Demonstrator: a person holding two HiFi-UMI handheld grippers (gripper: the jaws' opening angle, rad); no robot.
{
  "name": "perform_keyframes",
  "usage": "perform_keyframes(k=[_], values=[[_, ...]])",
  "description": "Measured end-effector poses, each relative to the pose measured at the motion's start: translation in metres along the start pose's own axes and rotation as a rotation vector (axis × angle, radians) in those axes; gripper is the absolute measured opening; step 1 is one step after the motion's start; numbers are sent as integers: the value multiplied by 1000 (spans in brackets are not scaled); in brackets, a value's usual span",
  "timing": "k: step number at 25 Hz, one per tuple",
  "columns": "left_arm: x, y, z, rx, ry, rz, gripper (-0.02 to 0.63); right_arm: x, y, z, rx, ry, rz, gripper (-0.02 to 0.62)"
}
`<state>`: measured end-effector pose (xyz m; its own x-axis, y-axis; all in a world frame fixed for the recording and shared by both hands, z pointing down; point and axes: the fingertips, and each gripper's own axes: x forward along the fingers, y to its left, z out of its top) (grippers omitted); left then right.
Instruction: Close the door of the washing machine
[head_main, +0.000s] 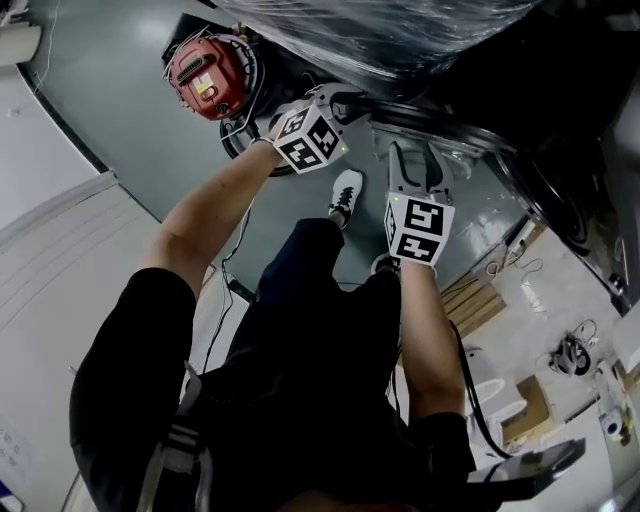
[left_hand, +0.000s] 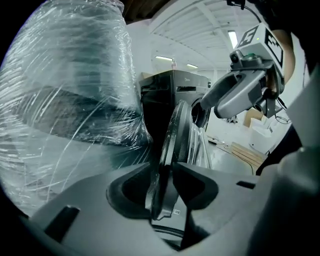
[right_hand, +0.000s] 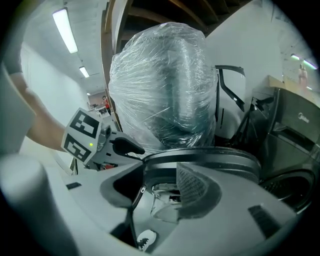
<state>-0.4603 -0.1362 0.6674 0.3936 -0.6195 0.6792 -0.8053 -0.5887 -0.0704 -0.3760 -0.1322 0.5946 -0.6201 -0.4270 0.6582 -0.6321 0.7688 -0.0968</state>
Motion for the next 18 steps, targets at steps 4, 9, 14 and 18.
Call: perform_keyframes(k=[4, 9, 14, 18], values=[[12, 2, -8, 63, -2, -57, 135, -1, 3, -10, -4, -2, 10, 216], [16, 9, -24, 107, 45, -140, 135, -5, 0, -26, 10, 16, 26, 216], [26, 16, -32, 179, 79, -185, 132, -4, -3, -41, 6, 39, 32, 215], [27, 11, -31, 130, 59, -221, 69, -9, -6, -51, 14, 56, 29, 215]])
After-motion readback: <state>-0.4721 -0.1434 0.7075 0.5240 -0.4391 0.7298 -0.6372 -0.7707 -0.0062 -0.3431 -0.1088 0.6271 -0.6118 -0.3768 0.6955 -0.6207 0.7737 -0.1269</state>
